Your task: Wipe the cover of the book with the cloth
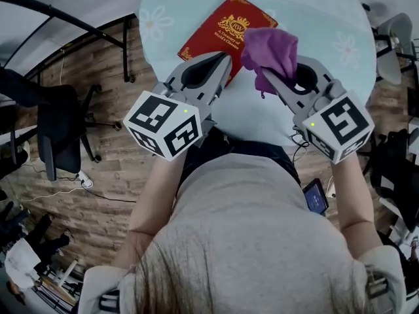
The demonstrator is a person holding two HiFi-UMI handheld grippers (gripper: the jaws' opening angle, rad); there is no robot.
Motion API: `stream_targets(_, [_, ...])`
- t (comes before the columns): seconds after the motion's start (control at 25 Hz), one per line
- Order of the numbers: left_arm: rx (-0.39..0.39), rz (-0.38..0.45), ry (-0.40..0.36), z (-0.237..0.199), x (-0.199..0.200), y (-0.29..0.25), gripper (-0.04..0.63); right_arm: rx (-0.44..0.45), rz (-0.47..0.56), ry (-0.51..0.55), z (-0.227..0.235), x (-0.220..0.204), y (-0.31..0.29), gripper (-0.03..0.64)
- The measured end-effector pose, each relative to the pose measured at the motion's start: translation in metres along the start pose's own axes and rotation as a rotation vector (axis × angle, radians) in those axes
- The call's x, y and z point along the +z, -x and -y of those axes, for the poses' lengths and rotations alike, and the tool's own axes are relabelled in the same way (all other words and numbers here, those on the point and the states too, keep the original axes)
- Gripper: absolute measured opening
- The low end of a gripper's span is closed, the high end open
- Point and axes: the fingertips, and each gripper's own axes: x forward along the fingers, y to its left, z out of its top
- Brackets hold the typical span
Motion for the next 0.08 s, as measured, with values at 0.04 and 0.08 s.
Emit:
stream_targets(0.04, [0.002,0.002,-0.001,-0.0005,-0.0001,0.0008,0.025,0.007,-0.002,0.009,-0.0015,-0.0006,-0.0012,0.075])
stream_targets(0.08, [0.005,0.004,-0.002,-0.0009,-0.0003,0.0016,0.025,0.013,-0.004,0.018,-0.0029,-0.0013,-0.0023,0.075])
